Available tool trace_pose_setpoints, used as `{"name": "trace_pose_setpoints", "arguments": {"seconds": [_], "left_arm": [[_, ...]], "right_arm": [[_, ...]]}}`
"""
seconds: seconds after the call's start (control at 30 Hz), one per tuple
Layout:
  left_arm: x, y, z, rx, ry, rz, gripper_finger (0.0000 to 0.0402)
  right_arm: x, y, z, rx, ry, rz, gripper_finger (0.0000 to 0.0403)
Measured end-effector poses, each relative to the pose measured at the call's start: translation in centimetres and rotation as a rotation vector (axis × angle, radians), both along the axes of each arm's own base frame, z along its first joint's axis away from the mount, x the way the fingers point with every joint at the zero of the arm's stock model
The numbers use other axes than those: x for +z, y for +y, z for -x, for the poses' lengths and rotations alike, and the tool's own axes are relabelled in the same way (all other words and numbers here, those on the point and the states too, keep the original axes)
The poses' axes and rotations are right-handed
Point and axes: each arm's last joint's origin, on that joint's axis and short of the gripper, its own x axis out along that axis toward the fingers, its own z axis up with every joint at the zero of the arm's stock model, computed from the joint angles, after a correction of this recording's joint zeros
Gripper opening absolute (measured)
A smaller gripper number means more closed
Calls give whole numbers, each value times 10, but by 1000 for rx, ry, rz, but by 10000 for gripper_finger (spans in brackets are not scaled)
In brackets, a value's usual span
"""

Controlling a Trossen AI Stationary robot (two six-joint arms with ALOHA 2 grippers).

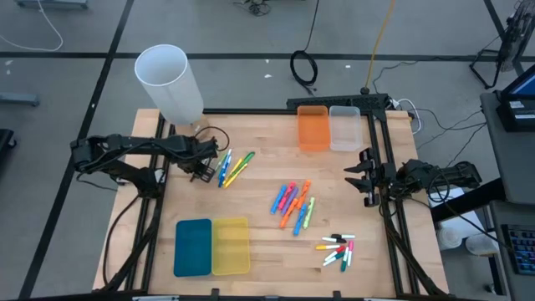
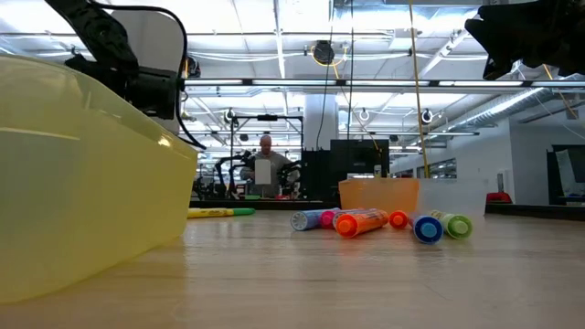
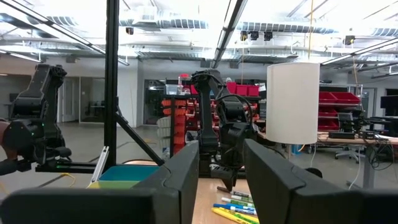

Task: Pick & Place Markers
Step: Put the brown marker pen into the transparent bin

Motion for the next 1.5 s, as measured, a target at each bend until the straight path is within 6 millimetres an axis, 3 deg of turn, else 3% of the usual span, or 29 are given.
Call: {"name": "trace_pose_setpoints", "arguments": {"seconds": [0.13, 0.43, 0.53, 0.7, 0.87, 1.0, 1.27, 1.5], "left_arm": [[-12, -1, 0, -1, -85, 10, 147], [-20, -3, 6, 9, -65, -5, 143], [-20, -3, 6, 11, -70, 2, 115], [-20, -3, 5, 44, -82, 5, 32], [-19, -4, 4, 14, -81, -9, 33], [-1, -6, -1, -62, -116, -97, 33], [72, -19, -19, -233, -440, -329, 33], [104, -43, -47, -584, -793, -593, 33]], "right_arm": [[0, 0, 0, 1, 0, 0, 116], [0, 0, 0, 0, 0, 0, 116], [0, 0, 0, -1, 0, -1, 116], [0, 0, 0, 0, 0, 0, 116], [0, 0, 0, 0, 0, -1, 116], [0, 0, 0, -1, 1, -1, 116], [0, 0, 0, -8, -1, -4, 116], [-6, -5, -6, -178, 71, -123, 118]]}}
